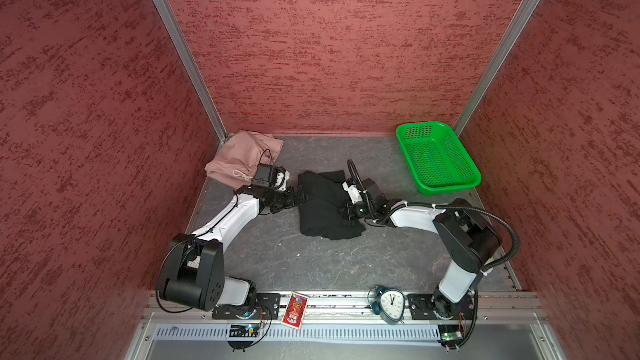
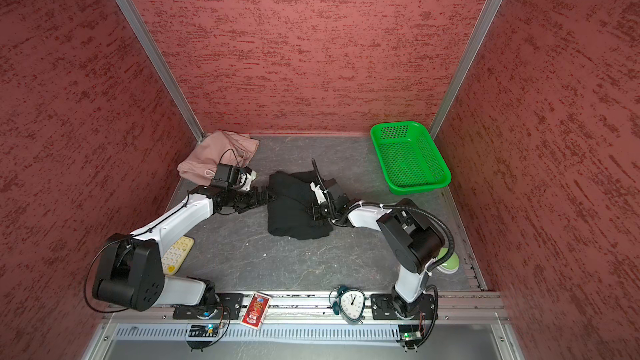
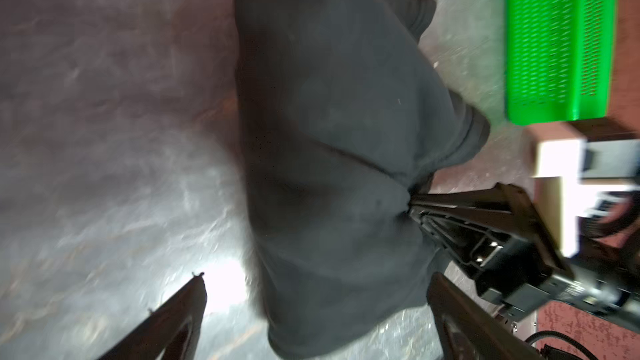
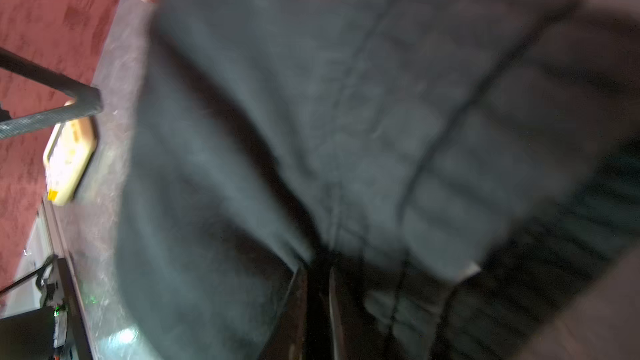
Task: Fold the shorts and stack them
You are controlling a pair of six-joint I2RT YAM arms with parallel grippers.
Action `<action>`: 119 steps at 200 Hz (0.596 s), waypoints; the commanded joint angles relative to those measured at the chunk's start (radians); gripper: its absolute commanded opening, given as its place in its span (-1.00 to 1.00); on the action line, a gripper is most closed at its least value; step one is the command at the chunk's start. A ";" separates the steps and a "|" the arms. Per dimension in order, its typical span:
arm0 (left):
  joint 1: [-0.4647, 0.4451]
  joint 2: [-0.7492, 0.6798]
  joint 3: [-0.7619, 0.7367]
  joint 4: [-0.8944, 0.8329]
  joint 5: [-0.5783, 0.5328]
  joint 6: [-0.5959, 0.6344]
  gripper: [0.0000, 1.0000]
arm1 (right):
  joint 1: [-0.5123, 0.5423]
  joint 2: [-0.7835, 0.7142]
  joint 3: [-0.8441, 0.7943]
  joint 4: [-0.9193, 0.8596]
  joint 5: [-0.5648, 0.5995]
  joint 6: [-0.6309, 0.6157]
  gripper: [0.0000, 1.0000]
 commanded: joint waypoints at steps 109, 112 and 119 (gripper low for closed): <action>0.042 0.211 -0.228 0.607 0.309 0.002 0.99 | -0.053 0.110 -0.188 0.463 -0.215 0.196 -0.73; 0.040 0.217 -0.228 0.615 0.312 0.001 0.99 | -0.053 0.112 -0.191 0.472 -0.219 0.200 -0.73; 0.036 0.235 -0.226 0.633 0.310 -0.003 0.99 | -0.055 0.116 -0.195 0.489 -0.226 0.206 -0.73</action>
